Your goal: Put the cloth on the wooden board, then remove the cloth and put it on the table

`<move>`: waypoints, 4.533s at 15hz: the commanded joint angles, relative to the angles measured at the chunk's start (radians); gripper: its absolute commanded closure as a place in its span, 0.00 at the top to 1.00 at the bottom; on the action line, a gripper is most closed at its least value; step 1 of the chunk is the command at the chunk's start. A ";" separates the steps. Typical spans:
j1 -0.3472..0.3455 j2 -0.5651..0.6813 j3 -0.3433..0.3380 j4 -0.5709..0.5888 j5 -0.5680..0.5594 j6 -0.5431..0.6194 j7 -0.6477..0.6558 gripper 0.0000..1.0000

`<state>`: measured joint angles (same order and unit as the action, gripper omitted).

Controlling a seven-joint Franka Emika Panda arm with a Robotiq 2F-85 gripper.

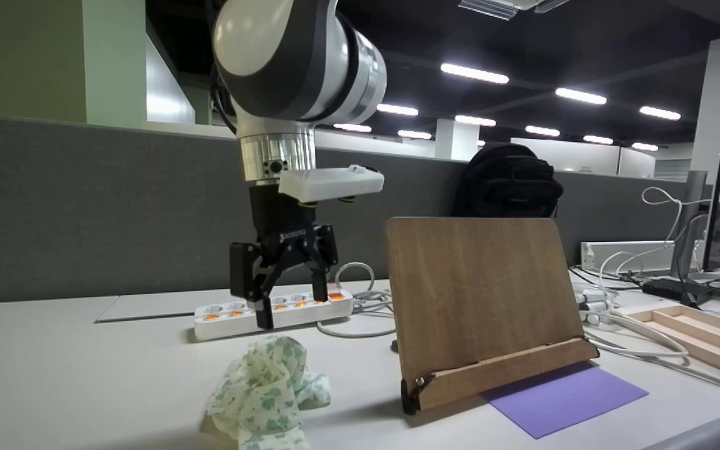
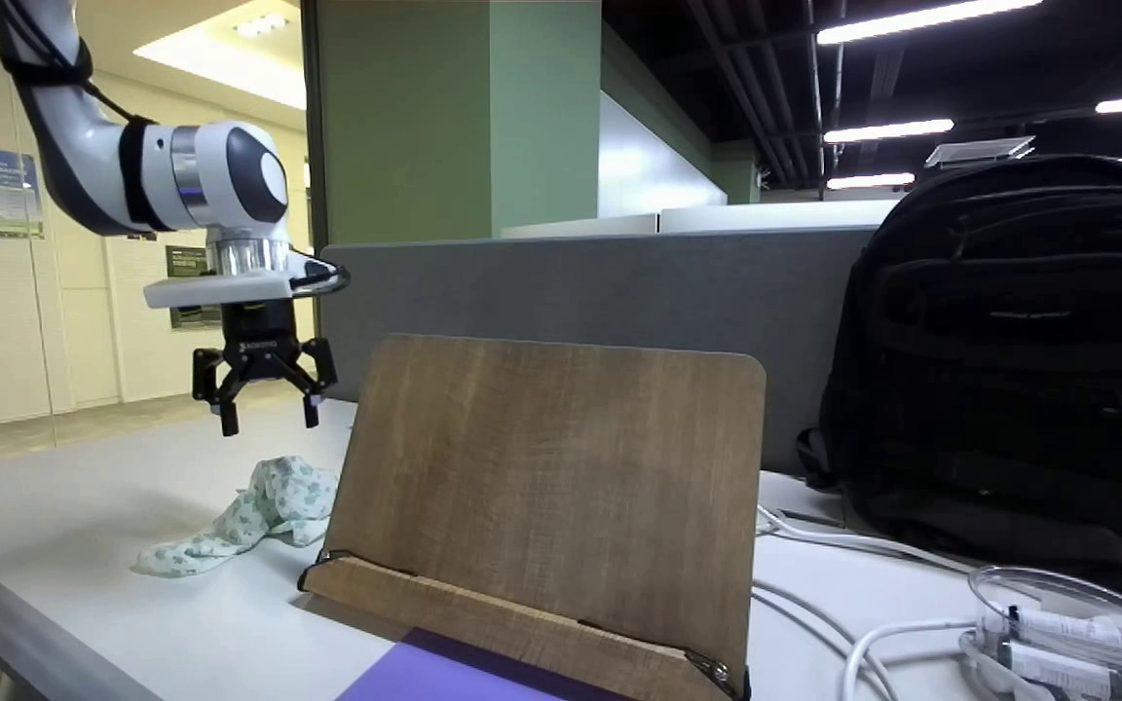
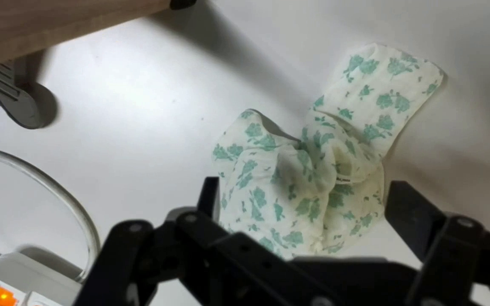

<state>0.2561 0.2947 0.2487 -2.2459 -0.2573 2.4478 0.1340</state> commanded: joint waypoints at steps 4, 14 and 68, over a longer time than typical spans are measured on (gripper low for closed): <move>0.072 0.099 -0.064 0.078 -0.025 0.020 0.051 0.72; 0.118 0.144 -0.123 0.101 -0.034 0.029 0.086 0.03; -0.342 -0.717 -0.107 -0.119 -0.026 -0.107 0.523 0.01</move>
<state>-0.0295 -0.3606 0.1461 -2.3157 -0.2443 2.3125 0.6021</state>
